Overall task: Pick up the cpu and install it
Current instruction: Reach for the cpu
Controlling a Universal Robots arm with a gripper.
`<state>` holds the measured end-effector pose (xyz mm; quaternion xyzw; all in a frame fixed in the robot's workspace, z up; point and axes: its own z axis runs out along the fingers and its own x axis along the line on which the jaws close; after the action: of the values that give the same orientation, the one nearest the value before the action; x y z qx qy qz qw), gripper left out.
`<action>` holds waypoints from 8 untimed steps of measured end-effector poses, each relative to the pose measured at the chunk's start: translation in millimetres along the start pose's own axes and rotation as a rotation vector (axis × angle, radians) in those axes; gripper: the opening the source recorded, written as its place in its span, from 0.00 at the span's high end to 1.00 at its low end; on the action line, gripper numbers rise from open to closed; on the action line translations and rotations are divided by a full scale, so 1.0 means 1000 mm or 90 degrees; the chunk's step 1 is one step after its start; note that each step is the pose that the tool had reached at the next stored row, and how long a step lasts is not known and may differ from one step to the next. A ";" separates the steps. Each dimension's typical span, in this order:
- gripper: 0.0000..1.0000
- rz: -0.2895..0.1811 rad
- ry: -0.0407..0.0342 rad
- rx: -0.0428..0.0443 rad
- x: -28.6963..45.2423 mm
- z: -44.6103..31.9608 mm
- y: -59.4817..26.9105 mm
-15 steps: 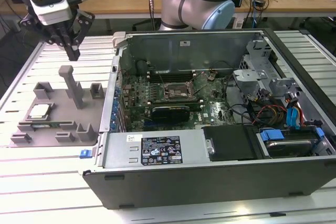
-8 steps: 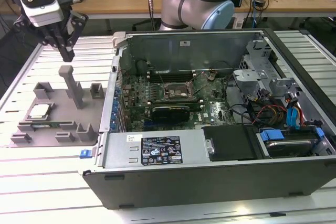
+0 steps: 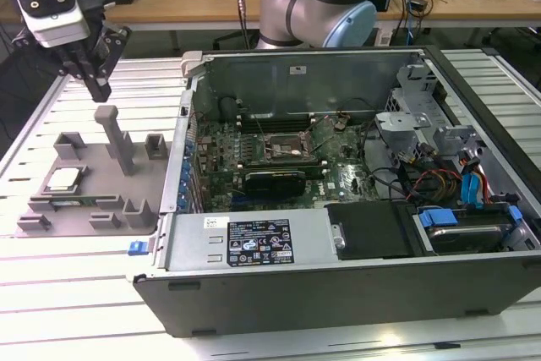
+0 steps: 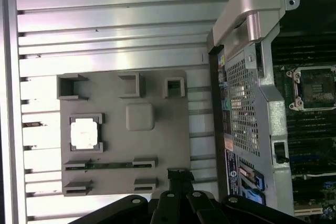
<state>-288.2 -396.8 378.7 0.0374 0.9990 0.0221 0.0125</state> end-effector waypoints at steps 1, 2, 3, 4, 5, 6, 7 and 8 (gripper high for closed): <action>0.89 0.000 0.0000 0.0000 0.0016 0.0009 0.0000; 0.89 0.000 0.0001 0.0001 0.0032 0.0018 0.0000; 0.89 0.000 0.0002 0.0002 0.0044 0.0025 0.0000; 0.89 0.000 0.0001 0.0002 0.0055 0.0032 0.0000; 0.89 0.000 0.0001 0.0001 0.0067 0.0039 0.0000; 0.89 0.000 0.0000 0.0001 0.0084 0.0049 0.0001; 0.89 0.000 0.0000 0.0000 0.0098 0.0057 0.0001; 0.89 0.000 0.0001 0.0002 0.0118 0.0066 0.0000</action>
<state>-299.8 -395.6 371.8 0.0374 0.9990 0.0220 0.0125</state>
